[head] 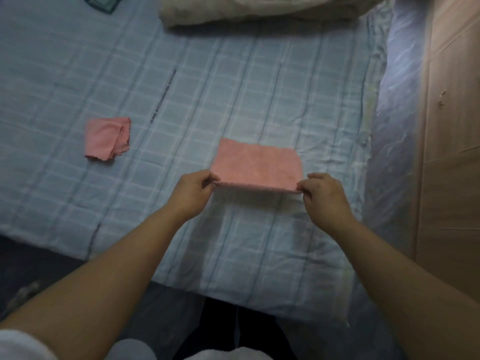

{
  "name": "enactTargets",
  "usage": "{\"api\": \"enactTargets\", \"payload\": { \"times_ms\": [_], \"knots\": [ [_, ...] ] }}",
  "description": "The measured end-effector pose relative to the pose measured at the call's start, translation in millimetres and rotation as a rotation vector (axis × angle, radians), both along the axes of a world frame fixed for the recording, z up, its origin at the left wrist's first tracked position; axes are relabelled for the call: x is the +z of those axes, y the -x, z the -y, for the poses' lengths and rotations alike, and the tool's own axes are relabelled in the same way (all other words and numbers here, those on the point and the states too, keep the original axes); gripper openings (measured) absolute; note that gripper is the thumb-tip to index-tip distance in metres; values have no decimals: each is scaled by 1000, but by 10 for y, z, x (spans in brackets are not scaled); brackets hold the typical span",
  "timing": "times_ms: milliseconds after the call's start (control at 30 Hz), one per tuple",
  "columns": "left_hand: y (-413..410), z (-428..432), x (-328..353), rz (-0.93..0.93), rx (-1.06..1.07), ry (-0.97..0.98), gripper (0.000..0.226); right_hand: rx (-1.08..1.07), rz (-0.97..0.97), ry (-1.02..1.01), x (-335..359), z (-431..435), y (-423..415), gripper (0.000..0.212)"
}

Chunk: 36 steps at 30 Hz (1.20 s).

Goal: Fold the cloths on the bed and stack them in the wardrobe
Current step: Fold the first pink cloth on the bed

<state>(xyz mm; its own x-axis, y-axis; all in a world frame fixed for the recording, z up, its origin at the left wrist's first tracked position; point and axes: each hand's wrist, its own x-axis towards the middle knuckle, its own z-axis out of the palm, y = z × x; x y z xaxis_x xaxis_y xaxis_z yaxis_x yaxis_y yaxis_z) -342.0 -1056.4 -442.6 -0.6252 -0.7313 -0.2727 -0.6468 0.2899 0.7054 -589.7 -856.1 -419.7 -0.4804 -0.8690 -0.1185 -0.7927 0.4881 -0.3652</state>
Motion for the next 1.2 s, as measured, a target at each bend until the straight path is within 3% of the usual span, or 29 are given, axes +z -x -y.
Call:
{"api": "enactTargets", "payload": {
  "times_ms": [300, 533, 700, 800, 867, 1033, 1200],
  "knots": [
    [-580, -468, -943, 141, -65, -151, 21, 30, 195, -204, -981, -551, -513, 33],
    [-791, -659, -1263, 205, -104, -132, 19, 32, 234, -253, -1247, -708, -686, 26],
    [-831, -656, -1333, 214, -274, -50, 14, 15, 249, -332, -1326, -740, -727, 23],
    [-825, -648, -1261, 359, -357, 32, 47, 93, 239, -458, -1318, -725, -743, 37],
    [-801, -676, -1197, 430, -342, 108, 53, 57, 206, -482, -1303, -700, -758, 44],
    [-359, -737, -1156, 170, -156, 417, 28, -121, 4, -43, -1356, -325, -813, 30],
    [396, -762, -1509, 86, -204, 517, 52, -113, -3, 91, -1787, 308, -968, 51]
  ]
}}
